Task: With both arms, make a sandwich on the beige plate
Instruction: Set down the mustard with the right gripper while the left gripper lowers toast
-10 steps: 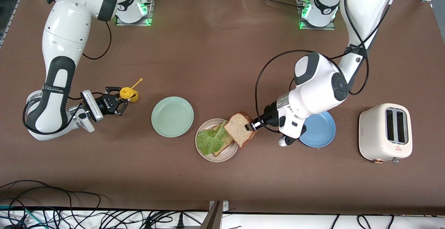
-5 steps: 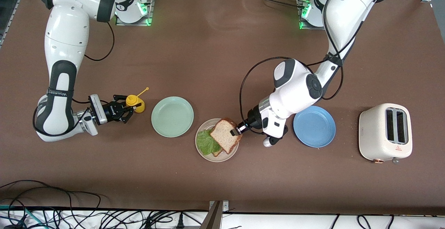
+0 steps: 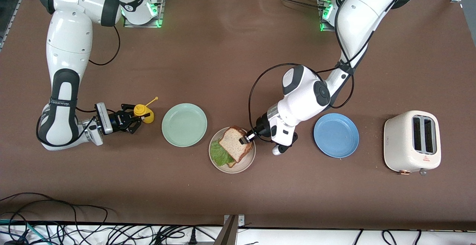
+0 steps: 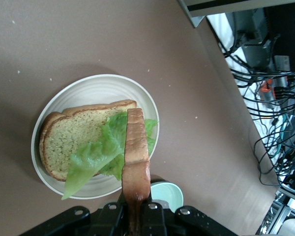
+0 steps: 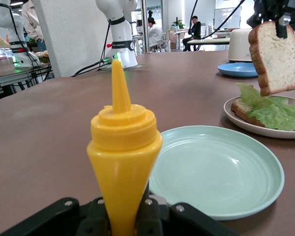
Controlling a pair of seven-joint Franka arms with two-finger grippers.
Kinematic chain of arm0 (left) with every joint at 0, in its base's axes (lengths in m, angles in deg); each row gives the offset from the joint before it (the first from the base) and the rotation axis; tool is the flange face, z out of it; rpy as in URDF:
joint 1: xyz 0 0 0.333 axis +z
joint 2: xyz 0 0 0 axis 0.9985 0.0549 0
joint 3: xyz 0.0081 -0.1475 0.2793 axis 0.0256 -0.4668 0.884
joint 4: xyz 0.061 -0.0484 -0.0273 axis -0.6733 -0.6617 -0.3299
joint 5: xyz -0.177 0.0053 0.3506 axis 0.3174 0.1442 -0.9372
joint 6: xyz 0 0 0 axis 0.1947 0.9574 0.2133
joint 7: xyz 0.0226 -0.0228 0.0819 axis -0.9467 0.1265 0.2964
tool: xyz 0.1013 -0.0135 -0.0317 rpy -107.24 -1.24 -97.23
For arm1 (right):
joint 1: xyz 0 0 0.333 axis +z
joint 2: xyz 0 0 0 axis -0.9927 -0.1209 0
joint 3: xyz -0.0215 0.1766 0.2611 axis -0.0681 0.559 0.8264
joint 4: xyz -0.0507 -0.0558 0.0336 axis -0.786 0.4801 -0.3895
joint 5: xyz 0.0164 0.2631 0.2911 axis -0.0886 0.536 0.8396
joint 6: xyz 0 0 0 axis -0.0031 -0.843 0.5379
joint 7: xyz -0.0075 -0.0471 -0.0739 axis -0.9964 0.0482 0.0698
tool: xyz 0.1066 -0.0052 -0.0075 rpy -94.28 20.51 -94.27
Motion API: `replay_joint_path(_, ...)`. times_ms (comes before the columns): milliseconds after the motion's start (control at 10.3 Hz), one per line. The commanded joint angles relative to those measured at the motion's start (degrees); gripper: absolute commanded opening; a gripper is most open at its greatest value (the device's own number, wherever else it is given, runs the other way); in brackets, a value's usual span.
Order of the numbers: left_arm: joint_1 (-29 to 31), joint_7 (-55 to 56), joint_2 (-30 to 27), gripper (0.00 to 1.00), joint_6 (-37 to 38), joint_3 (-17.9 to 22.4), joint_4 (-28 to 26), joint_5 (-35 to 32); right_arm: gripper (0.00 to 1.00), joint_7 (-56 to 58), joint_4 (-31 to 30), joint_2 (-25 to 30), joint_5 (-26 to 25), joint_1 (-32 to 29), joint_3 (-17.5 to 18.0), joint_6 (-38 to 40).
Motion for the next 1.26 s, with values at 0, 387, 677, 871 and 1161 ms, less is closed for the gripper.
replay_joint_path(0, -3.24, 0.19, 1.21, 0.00, -0.72, 3.19, 1.69, 1.78, 0.99, 2.01, 0.94, -0.48, 0.75, -1.20, 0.57, 1.42)
replay_joint_path(387, -4.48, 4.75, 3.06, 0.00, -0.73, 3.64, 5.99, 2.05, 1.00, 1.48, 0.94, -0.30, -0.57, -2.61, 0.22, 1.60)
replay_joint_path(677, -4.83, 5.11, 3.23, 0.00, -0.73, 3.73, 6.26, 2.05, 1.00, -0.18, 1.46, 0.05, -2.07, -4.97, -1.44, 1.52)
replay_joint_path(871, -5.53, 6.08, 4.29, 0.00, -0.73, 3.73, 6.61, 2.05, 1.00, -4.56, 1.47, 0.40, -2.68, -6.38, -3.98, 1.69)
replay_joint_path(1161, -5.89, 7.66, 5.26, 0.00, -0.73, 4.17, 7.84, 1.96, 1.00, -16.94, 3.04, 2.07, -2.51, -6.04, -10.84, 1.78)
